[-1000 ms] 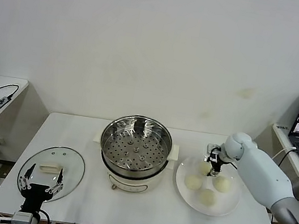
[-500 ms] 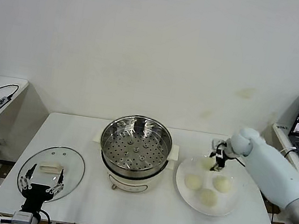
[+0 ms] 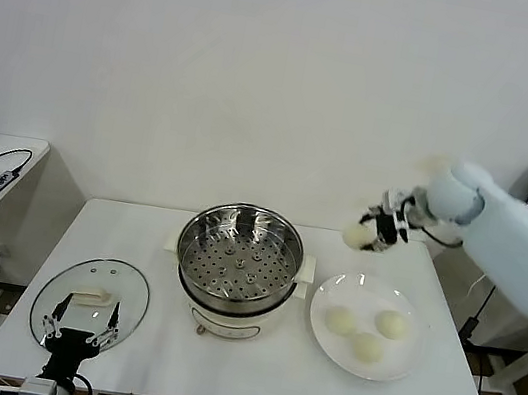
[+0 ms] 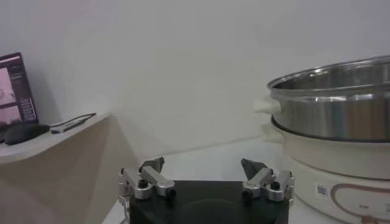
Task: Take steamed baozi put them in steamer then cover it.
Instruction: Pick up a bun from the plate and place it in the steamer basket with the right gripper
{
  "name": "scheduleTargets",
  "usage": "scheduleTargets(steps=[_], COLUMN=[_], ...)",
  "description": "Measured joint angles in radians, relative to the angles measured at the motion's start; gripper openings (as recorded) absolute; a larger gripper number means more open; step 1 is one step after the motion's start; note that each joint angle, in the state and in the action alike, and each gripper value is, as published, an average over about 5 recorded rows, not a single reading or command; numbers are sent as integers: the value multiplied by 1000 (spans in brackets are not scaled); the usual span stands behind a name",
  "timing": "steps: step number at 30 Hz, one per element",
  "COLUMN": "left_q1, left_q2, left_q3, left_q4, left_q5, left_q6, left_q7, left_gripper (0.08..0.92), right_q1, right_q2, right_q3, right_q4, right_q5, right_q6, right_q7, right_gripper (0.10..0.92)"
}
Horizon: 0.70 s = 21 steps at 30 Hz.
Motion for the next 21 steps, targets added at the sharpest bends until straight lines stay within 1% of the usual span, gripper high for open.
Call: scheduleTargets(steps=[5,10,15,21], left_q1=[4,0,-3,0], left_q2=[2,-7,-15,-17], left_q3=[-5,-4,-6,-7], left_q4=[-3,-9,-9,-4], left_q5=[-11,-11,-5,4], left_q6=[-10,-13,-19,-26], left_q7=[2,3,3,3], left_gripper=[823,823,823,823], right_q1=[57,82,82,56], right_q2=[95,201,299,399], right_q3=[-83,-153,-201,-237], right_q4=[-15,-61,-123,-216], right_q5=[45,41,1,-89], right_q6=[60,145,242,369], right_q7=[26,42,60,83], right_gripper=[610,614,619,619])
